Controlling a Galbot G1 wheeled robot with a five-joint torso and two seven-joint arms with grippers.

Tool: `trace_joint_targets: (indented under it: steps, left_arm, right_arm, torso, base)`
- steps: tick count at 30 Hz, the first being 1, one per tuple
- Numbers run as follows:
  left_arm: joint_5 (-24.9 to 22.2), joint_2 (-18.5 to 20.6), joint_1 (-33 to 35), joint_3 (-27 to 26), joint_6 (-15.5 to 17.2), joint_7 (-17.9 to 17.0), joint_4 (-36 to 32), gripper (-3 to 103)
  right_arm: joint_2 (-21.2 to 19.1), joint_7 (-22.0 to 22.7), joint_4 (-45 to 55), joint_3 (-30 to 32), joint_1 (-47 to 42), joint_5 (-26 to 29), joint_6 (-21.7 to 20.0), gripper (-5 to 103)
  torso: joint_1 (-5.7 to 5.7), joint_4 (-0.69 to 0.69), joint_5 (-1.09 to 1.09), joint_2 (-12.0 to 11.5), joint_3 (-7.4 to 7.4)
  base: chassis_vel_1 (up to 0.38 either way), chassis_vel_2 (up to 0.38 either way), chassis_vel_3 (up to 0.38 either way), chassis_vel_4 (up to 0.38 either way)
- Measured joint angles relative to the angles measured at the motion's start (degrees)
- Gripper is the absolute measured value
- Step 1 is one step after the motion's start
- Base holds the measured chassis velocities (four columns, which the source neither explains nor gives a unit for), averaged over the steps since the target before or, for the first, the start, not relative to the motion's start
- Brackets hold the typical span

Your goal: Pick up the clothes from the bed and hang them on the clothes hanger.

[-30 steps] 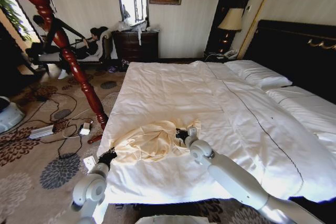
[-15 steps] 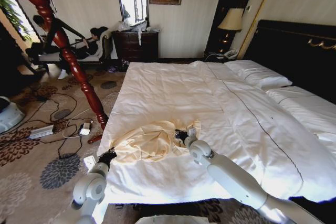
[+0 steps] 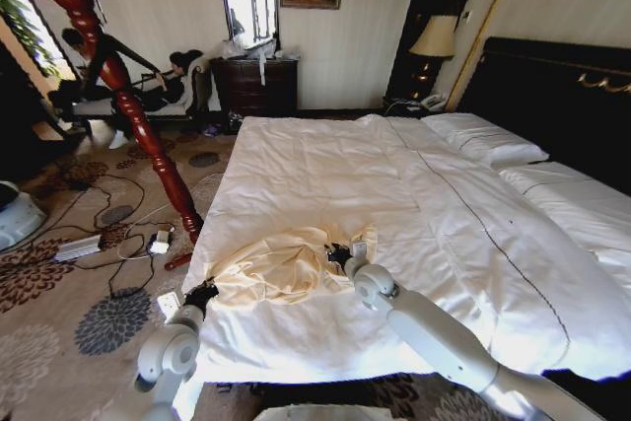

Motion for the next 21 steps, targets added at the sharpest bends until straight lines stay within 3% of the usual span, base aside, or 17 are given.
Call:
trace_joint_targets:
  steps: [1, 5, 11, 16, 17, 21]
  left_arm:
    - [0.0, 0.0, 0.0, 0.0, 0.0, 0.0, 0.0, 0]
    - [-0.3, 0.2, 0.1, -0.2, 0.0, -0.1, -0.5, 0]
    - [-0.8, 0.6, 0.2, -0.7, -0.1, -0.2, -1.4, 0]
    - [-3.0, 3.1, 0.0, -2.3, -0.9, -0.1, -5.3, 0]
    - [-3.0, 3.1, 0.0, -2.3, -0.9, -0.1, -5.3, 0]
    - [-7.5, 8.5, -1.6, -5.9, -2.0, 0.3, -9.6, 0]
  right_arm:
    - [0.0, 0.0, 0.0, 0.0, 0.0, 0.0, 0.0, 18]
    - [-0.9, -0.8, 0.9, 1.0, -1.8, -0.7, 0.9, 1]
    - [-1.6, -2.3, 3.0, 2.8, -3.2, -0.7, 3.6, 0]
    - [-3.4, -8.1, 7.0, 7.5, -4.2, 1.0, 11.1, 0]
    - [-3.4, -8.1, 7.0, 7.5, -4.2, 1.0, 11.1, 0]
    - [-5.2, -13.1, 10.8, 12.5, -3.5, 5.5, 16.4, 0]
  torso:
    - [0.0, 0.0, 0.0, 0.0, 0.0]
    - [0.0, -0.01, 0.0, 0.0, 0.0]
    - [0.0, 0.0, 0.0, 0.0, 0.0]
    - [0.0, 0.0, 0.0, 0.0, 0.0]
    - [0.0, 0.0, 0.0, 0.0, 0.0]
    - [0.0, 0.0, -0.01, 0.0, 0.0]
  base:
    - [0.0, 0.0, 0.0, 0.0]
    - [0.0, 0.0, 0.0, 0.0]
    - [0.0, 0.0, 0.0, 0.0]
    - [0.0, 0.0, 0.0, 0.0]
    - [0.0, 0.0, 0.0, 0.0]
    - [0.0, 0.0, 0.0, 0.0]
